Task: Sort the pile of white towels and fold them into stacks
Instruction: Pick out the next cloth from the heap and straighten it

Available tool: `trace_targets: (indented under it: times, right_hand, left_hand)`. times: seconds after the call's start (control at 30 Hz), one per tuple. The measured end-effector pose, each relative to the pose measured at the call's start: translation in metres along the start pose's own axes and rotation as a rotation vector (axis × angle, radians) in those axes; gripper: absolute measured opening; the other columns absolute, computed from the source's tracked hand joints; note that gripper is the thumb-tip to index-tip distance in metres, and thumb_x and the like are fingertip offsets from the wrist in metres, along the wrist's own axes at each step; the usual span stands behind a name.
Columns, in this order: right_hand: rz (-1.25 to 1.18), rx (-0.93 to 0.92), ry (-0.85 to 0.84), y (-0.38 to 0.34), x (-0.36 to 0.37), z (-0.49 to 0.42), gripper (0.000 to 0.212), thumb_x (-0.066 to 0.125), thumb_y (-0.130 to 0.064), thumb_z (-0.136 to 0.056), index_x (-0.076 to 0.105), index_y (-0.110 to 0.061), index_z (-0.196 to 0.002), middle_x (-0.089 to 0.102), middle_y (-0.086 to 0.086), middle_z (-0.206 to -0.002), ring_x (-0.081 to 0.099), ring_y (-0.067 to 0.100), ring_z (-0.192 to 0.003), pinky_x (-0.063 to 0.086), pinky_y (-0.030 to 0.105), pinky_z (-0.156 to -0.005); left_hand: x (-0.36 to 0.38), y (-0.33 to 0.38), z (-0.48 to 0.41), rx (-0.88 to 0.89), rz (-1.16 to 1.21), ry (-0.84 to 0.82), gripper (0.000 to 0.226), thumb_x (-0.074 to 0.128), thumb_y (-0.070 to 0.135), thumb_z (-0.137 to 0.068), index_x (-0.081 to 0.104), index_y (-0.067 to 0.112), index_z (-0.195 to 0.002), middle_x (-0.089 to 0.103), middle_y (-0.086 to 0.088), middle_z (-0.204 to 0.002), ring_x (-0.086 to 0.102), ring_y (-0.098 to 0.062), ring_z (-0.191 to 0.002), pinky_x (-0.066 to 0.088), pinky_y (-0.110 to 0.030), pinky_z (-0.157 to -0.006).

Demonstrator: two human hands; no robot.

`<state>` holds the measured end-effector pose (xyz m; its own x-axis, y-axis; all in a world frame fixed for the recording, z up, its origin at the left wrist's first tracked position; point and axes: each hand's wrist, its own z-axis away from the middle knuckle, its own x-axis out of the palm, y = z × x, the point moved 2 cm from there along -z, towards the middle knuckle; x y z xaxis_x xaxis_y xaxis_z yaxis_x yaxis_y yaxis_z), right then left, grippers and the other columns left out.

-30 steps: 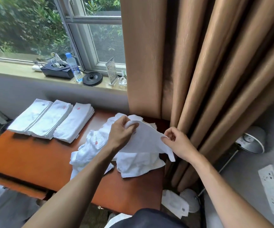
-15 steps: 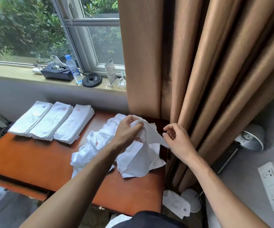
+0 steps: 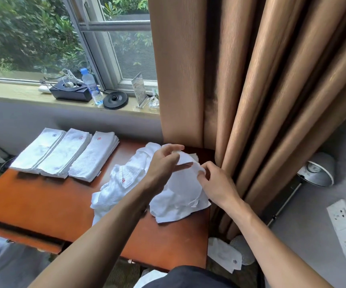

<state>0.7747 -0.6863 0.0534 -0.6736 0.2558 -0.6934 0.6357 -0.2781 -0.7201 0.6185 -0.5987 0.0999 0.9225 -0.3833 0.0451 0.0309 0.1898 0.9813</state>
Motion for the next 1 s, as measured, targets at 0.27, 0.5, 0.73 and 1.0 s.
trace_targets:
  times: [0.27,0.5,0.73,1.0]
  right_hand:
    - [-0.197,-0.091,0.072,-0.005,-0.005,-0.006,0.025,0.046,-0.029,-0.108,0.068,-0.035,-0.118,0.068,-0.018,-0.113,0.063,0.007,-0.106,0.052,0.041,-0.092]
    - [-0.099,-0.204,0.08,-0.021,-0.007,-0.008,0.024,0.047,-0.039,-0.108,0.065,-0.044,-0.122,0.066,-0.024,-0.111,0.063,0.007,-0.105,0.053,0.038,-0.088]
    - [0.072,-0.196,0.073,0.007,-0.012,-0.011,0.018,0.055,-0.028,-0.104,0.067,-0.034,-0.116,0.069,-0.014,-0.113,0.06,0.011,-0.104,0.046,0.032,-0.083]
    - [0.086,-0.055,0.049,0.037,-0.01,0.003,0.018,0.048,-0.03,-0.107,0.065,-0.03,-0.102,0.068,-0.012,-0.092,0.062,0.014,-0.09,0.043,0.034,-0.072]
  left_hand:
    - [-0.015,-0.032,0.009,0.248,-0.705,-0.073,0.036,0.067,0.007,-0.085,0.059,0.018,-0.119,0.069,0.0,-0.112,0.066,-0.011,-0.101,0.047,-0.012,-0.078]
    - [-0.005,-0.03,0.005,0.495,-1.127,0.242,0.014,0.067,0.015,-0.088,0.064,0.015,-0.102,0.05,-0.007,-0.112,0.052,-0.03,-0.093,0.038,-0.036,-0.072]
    - [-0.006,-0.003,0.002,0.601,-1.299,0.192,0.016,0.06,0.015,-0.086,0.052,0.018,-0.073,0.065,-0.008,-0.084,0.061,-0.034,-0.086,0.036,-0.042,-0.086]
    - [-0.012,-0.005,-0.003,0.447,-1.055,0.312,0.01,0.06,0.02,-0.093,0.057,0.011,-0.089,0.066,-0.011,-0.077,0.059,-0.041,-0.078,0.047,-0.043,-0.065]
